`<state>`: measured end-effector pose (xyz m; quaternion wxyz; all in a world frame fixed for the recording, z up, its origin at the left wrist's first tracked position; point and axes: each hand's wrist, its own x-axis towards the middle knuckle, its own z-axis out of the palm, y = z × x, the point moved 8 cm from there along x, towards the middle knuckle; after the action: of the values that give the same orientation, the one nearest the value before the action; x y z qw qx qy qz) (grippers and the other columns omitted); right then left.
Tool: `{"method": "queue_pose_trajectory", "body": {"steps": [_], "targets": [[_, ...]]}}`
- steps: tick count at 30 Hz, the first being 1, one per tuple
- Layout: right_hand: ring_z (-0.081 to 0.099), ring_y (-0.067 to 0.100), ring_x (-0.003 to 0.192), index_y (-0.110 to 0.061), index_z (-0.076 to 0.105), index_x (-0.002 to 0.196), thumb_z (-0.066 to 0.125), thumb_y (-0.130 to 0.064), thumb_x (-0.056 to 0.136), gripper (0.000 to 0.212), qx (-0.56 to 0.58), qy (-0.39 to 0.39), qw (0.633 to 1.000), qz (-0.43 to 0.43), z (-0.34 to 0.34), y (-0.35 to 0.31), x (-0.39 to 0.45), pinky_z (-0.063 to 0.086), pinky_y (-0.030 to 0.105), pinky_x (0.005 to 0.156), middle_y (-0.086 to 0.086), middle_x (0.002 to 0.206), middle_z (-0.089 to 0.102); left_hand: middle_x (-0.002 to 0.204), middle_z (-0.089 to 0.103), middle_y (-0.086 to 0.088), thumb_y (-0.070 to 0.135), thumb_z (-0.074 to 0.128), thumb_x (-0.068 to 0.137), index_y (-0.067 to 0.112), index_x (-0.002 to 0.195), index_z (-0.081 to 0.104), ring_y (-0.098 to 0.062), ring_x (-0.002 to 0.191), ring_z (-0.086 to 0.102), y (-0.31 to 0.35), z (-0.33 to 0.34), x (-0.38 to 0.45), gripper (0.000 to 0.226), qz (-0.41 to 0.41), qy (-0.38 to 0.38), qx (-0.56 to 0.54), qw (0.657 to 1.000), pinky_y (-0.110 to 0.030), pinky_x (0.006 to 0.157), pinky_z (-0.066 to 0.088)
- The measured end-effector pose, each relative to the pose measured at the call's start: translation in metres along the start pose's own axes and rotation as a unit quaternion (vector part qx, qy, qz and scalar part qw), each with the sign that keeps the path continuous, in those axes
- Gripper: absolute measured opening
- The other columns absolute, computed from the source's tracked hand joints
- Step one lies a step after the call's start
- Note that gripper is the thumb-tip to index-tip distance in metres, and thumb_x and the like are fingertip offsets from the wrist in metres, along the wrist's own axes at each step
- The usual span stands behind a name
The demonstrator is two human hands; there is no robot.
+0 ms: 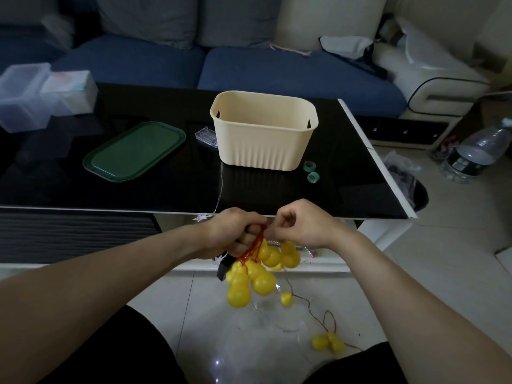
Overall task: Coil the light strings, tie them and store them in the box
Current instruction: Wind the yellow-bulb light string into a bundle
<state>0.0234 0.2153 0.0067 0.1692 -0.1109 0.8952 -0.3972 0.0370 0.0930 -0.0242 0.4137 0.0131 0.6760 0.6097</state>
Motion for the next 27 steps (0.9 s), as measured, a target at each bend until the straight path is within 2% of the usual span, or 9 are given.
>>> {"method": "queue_pose_trajectory", "body": {"steps": [3,7,10,12,16,18,21,24,27], "targets": [[0.059,0.012,0.068,-0.013,0.071,0.071,0.079,-0.039,0.084,0.031,0.044,-0.016,0.999,0.016,0.0,0.004,-0.001,0.047,0.034,0.07,-0.001,0.069,0.069,0.049,0.021,0.005,0.032,0.039,0.103,0.022,0.059,0.032,-0.009,0.038,0.017,0.006,-0.011,0.0,0.046,0.01,0.036,-0.076,0.996,-0.02,0.036,0.014],[0.064,0.02,0.071,-0.008,0.071,0.084,0.072,-0.049,0.081,0.041,0.227,-0.104,0.966,0.069,0.01,0.003,-0.011,0.054,0.041,0.073,0.01,0.076,0.066,0.047,0.021,0.006,0.034,0.036,0.101,0.022,0.057,0.032,-0.008,0.035,0.017,0.012,-0.031,-0.001,0.046,0.033,0.096,-0.179,0.979,-0.018,0.032,0.013],[0.063,0.018,0.067,-0.01,0.073,0.082,0.051,-0.069,0.086,0.064,0.222,-0.064,0.967,0.111,0.002,0.01,-0.008,0.052,0.033,0.067,0.009,0.074,0.067,0.049,0.021,0.005,0.031,0.036,0.101,0.022,0.057,0.035,-0.009,0.037,0.017,0.015,-0.04,-0.002,0.044,0.051,0.111,-0.187,0.975,-0.02,0.035,0.013],[0.056,0.018,0.059,-0.009,0.072,0.078,0.043,-0.067,0.095,0.068,0.201,-0.019,0.967,0.153,-0.009,0.023,-0.006,0.046,0.031,0.064,0.006,0.065,0.061,0.05,0.021,0.005,0.032,0.035,0.102,0.022,0.059,0.035,-0.01,0.038,0.017,0.015,-0.043,-0.004,0.044,0.053,0.117,-0.178,0.976,-0.022,0.038,0.013],[0.055,0.015,0.06,0.007,0.072,0.089,0.068,-0.049,0.091,0.057,0.096,0.059,0.98,0.164,-0.035,0.043,-0.009,0.047,0.031,0.073,0.003,0.059,0.058,0.049,0.024,0.005,0.038,0.03,0.104,0.021,0.063,0.035,-0.01,0.036,0.019,0.012,-0.048,-0.004,0.045,0.049,0.126,-0.193,0.972,-0.021,0.036,0.018],[0.055,0.015,0.061,0.01,0.07,0.09,0.07,-0.047,0.09,0.057,0.099,0.092,0.978,0.159,-0.041,0.046,-0.011,0.047,0.03,0.075,0.006,0.063,0.058,0.052,0.029,0.003,0.047,0.026,0.104,0.02,0.065,0.036,-0.013,0.039,0.024,0.011,-0.047,-0.002,0.048,0.039,0.119,-0.217,0.968,-0.022,0.037,0.024],[0.057,0.009,0.06,-0.005,0.074,0.083,0.072,-0.04,0.091,0.036,0.05,0.098,0.986,0.122,-0.038,0.032,-0.012,0.045,0.027,0.07,0.004,0.067,0.064,0.058,0.041,-0.004,0.053,0.024,0.103,0.017,0.07,0.04,-0.018,0.047,0.036,0.011,-0.048,-0.001,0.052,0.037,0.124,-0.254,0.958,-0.025,0.043,0.036],[0.057,-0.003,0.057,-0.022,0.074,0.079,0.075,-0.031,0.089,0.013,-0.006,0.049,0.996,0.076,-0.022,0.013,-0.012,0.047,0.025,0.065,-0.013,0.061,0.066,0.062,0.051,-0.01,0.053,0.025,0.103,0.014,0.072,0.041,-0.023,0.054,0.044,0.016,-0.045,-0.003,0.053,0.046,0.118,-0.271,0.954,-0.03,0.053,0.042],[0.063,0.0,0.07,-0.028,0.075,0.084,0.073,-0.028,0.089,0.006,-0.065,0.022,0.997,0.034,-0.006,-0.001,-0.01,0.048,0.024,0.069,-0.014,0.073,0.07,0.072,0.066,-0.018,0.05,0.025,0.103,0.012,0.072,0.043,-0.028,0.057,0.062,0.022,-0.038,-0.005,0.052,0.06,0.089,-0.274,0.956,-0.033,0.06,0.049]]}}
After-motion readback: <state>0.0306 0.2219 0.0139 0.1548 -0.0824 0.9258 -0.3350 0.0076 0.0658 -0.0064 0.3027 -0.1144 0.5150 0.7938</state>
